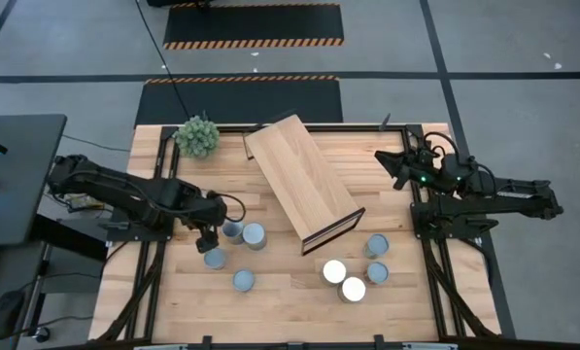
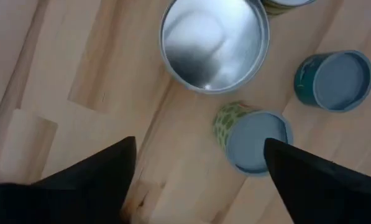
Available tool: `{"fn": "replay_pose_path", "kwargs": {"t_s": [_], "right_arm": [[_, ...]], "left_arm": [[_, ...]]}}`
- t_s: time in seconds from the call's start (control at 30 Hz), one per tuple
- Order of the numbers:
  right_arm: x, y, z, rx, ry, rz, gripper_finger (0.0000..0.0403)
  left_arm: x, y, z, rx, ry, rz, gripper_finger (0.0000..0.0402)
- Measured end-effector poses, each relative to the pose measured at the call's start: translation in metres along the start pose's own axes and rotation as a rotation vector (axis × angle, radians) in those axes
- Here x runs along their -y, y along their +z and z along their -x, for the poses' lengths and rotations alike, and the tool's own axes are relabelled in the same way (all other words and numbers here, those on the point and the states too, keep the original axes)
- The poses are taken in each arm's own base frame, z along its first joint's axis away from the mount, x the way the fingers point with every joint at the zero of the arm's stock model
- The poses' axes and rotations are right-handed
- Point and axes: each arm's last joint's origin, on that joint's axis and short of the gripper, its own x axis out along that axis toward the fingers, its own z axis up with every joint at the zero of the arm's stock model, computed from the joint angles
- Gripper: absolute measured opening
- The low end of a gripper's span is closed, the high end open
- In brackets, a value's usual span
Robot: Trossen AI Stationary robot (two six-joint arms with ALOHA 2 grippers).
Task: Pick and place cans onto a shelf
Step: Put the canned peaches on the shelf
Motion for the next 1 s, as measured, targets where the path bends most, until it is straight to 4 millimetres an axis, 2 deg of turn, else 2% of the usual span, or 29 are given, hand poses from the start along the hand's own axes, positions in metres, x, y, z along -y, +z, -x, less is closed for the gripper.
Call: {"fn": "replay_pose_path", "kwargs": {"t_s": [0.17,0.3,0.43,1.0], "right_arm": [[-0.001,0.001,0.000,0.008,0.005,-0.005,0.0080],[-0.001,0.002,0.000,0.017,0.013,-0.021,0.0080],[-0.002,0.002,0.000,0.016,0.019,-0.029,0.0080],[-0.004,0.004,0.000,0.020,0.058,-0.060,0.0079]], "left_arm": [[0.006,0.010,-0.021,-0.030,0.053,-0.028,0.0391],[0.004,0.015,-0.040,-0.081,0.094,0.010,0.0394],[0.004,0.023,-0.050,-0.047,0.076,0.007,0.0394],[0.009,0.038,-0.051,0.150,0.095,-0.017,0.0394]]}}
